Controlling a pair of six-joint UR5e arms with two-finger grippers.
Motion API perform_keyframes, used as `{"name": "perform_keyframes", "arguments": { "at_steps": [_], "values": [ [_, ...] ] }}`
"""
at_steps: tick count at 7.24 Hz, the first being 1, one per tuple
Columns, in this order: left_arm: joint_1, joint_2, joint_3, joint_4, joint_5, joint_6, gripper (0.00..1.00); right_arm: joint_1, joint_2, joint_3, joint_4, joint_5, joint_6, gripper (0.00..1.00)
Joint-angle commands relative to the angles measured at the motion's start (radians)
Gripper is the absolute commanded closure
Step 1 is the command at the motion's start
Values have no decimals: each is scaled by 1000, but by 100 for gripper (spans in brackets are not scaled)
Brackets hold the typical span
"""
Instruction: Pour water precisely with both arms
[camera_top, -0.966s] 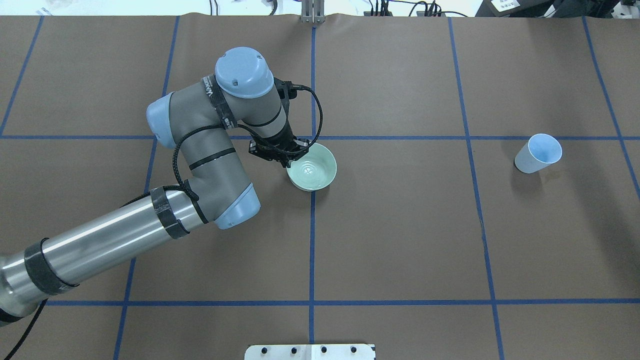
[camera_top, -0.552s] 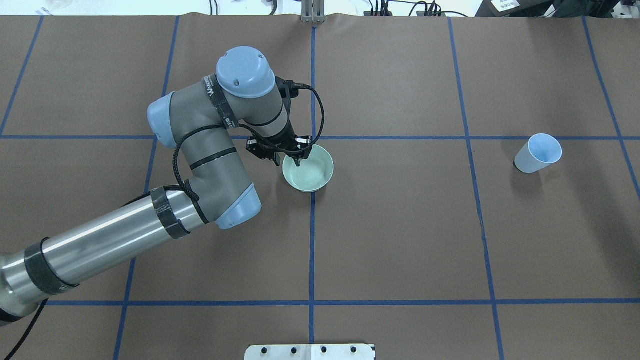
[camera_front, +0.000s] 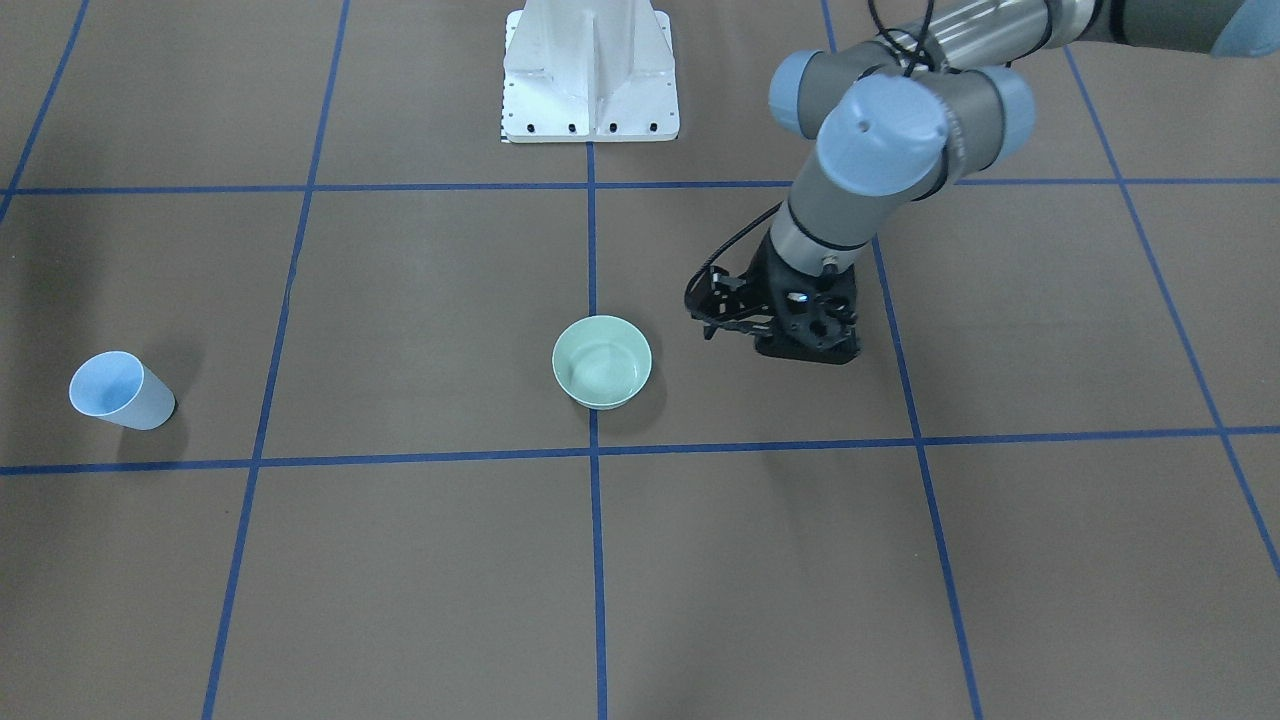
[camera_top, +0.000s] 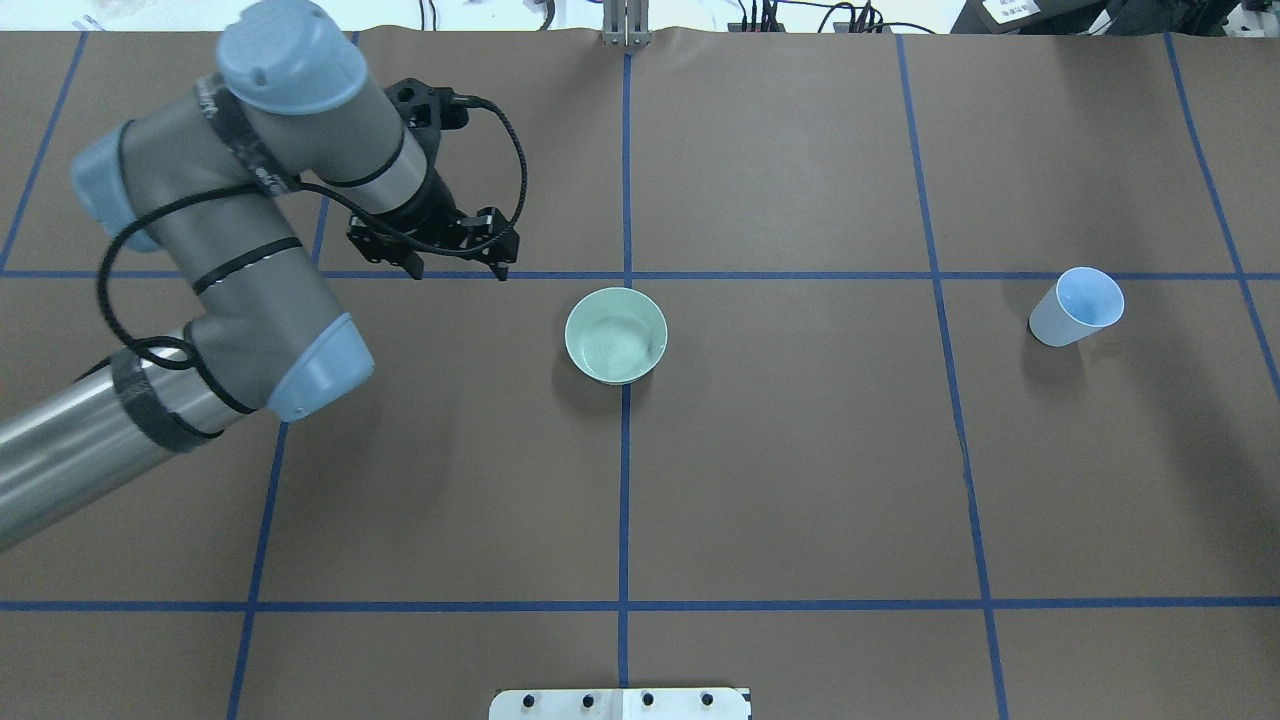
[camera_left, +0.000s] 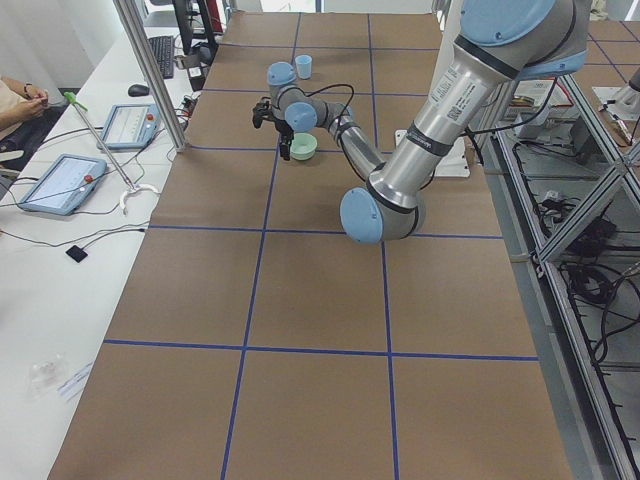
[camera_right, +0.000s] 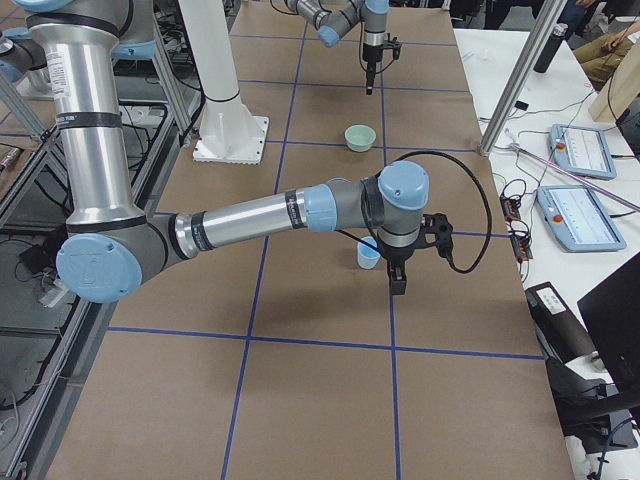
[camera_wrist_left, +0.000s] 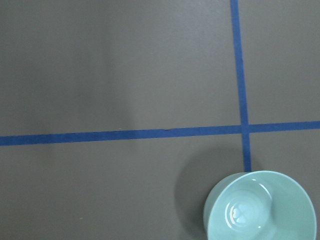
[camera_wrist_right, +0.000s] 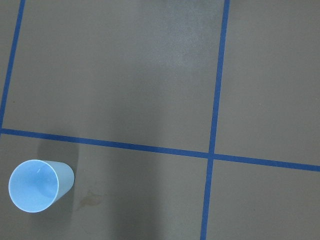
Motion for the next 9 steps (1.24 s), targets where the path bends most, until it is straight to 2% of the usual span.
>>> {"name": "perform_keyframes", "arguments": {
  "at_steps": [1,2,3,4,5,7,8,9],
  "values": [
    [-139,152,-161,170,-18,311,0,-66,2,93,1,-3,196,0],
    [-234,209,-152,178,-34,470,0,-105,2,152,1,-18,322,0],
    [-329,230,-103,180,-51,642,0,-151,2,213,1,-64,434,0],
    [-406,261,-65,178,-80,730,0,-205,2,265,1,-122,544,0],
    [-499,296,-31,174,-87,831,0,-260,2,319,1,-193,647,0],
    [-651,318,103,172,-140,1138,0,-355,-1,385,0,-323,781,0],
    [-708,318,166,168,-142,1256,0,-406,-6,411,0,-398,844,0],
    [-727,320,176,171,-142,1286,0,-464,-9,425,0,-479,920,0]
  ]
}}
